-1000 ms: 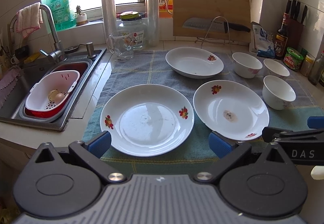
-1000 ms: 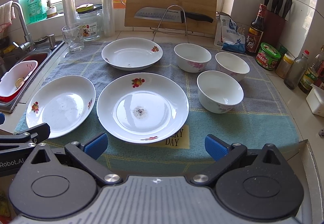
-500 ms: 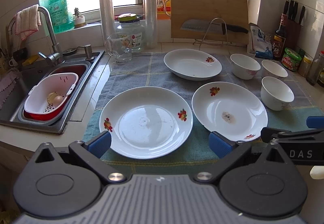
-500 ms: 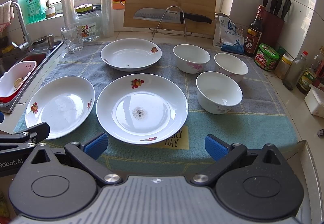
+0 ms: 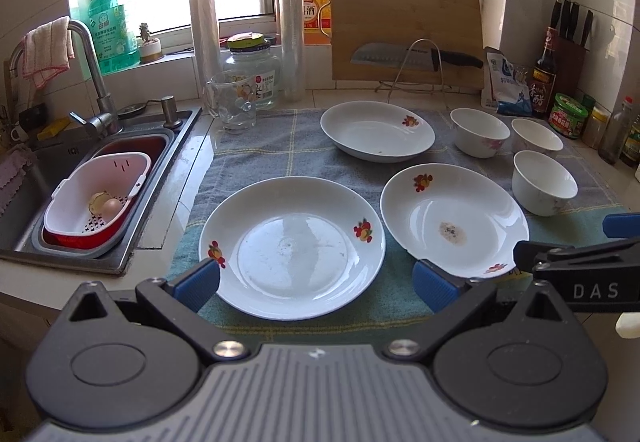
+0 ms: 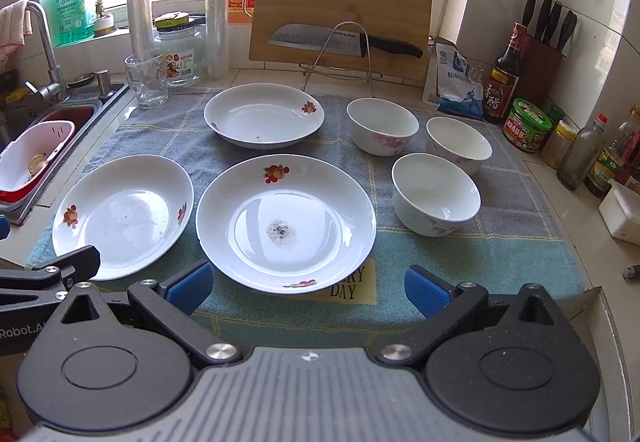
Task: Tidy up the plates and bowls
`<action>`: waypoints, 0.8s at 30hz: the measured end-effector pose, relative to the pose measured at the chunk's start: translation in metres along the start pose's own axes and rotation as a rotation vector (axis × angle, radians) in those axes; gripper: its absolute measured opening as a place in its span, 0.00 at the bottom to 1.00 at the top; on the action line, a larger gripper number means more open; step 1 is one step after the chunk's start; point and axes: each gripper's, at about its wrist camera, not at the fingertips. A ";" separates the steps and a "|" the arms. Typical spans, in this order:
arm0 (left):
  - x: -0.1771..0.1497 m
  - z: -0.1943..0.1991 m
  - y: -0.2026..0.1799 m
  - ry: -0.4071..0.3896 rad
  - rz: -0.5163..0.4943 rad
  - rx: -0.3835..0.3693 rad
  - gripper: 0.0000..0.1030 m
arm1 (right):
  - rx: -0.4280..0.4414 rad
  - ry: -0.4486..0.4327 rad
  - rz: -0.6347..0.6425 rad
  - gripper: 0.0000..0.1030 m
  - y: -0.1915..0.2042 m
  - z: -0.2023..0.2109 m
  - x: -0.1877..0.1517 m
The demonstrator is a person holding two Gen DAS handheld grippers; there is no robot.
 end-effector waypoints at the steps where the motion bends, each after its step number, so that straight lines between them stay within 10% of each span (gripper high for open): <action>1: -0.001 0.000 0.002 -0.001 -0.003 -0.009 0.99 | -0.002 -0.003 0.007 1.00 0.001 0.000 0.001; 24: -0.059 -0.052 0.043 0.016 -0.014 -0.083 0.99 | 0.154 -0.034 0.142 1.00 0.023 -0.038 0.035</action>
Point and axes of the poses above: each gripper's, at about its wrist camera, not at the fingertips, and z roughly against the way its jaws point, y to its left, x to its top, and after that the axes turned 4 degrees about x, right-handed
